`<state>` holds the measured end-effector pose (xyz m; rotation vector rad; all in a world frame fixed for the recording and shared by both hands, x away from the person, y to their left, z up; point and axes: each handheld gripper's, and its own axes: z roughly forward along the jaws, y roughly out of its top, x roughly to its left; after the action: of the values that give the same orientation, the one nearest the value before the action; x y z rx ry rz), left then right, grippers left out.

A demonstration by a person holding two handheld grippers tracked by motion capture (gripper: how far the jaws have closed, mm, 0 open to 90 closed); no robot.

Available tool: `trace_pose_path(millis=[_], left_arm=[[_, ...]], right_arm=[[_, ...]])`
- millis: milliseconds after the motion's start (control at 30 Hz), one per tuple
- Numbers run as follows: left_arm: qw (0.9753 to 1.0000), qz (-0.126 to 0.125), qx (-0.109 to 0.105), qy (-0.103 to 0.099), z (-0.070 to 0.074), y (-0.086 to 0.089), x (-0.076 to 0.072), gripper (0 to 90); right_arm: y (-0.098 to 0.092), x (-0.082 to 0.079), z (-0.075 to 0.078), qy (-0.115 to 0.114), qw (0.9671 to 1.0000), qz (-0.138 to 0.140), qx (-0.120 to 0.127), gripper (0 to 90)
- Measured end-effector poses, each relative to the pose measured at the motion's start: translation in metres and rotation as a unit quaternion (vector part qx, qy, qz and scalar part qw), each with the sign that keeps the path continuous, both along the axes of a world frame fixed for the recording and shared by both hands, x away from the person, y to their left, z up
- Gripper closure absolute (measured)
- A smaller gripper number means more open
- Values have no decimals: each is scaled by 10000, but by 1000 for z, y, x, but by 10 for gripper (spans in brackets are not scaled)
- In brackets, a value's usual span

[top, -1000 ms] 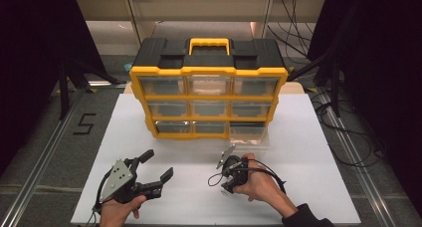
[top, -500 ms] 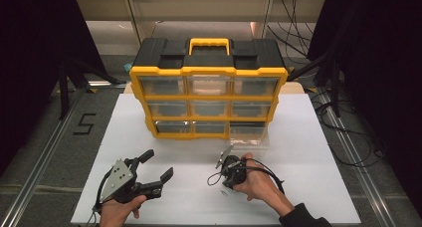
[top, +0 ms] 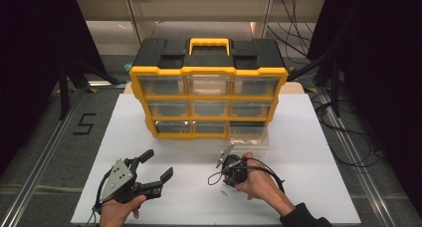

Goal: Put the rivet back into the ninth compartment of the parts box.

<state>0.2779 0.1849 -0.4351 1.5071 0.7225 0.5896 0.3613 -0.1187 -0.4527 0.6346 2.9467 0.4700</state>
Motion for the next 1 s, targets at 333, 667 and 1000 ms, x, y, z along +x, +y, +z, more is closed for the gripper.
trace_pose_path(millis=[333, 667, 1000], left_arm=[[10000, 6, 6, -6, 0, 0, 0, 162], [10000, 7, 15, -21, 0, 1, 0, 162], [10000, 6, 15, -30, 0, 1, 0, 162]], right_arm=[[-2, -5, 26, -238, 9990, 98, 375, 833], [-8, -5, 37, -371, 9981, 27, 488, 833], [-14, -6, 61, -708, 9946, 114, 747, 833]])
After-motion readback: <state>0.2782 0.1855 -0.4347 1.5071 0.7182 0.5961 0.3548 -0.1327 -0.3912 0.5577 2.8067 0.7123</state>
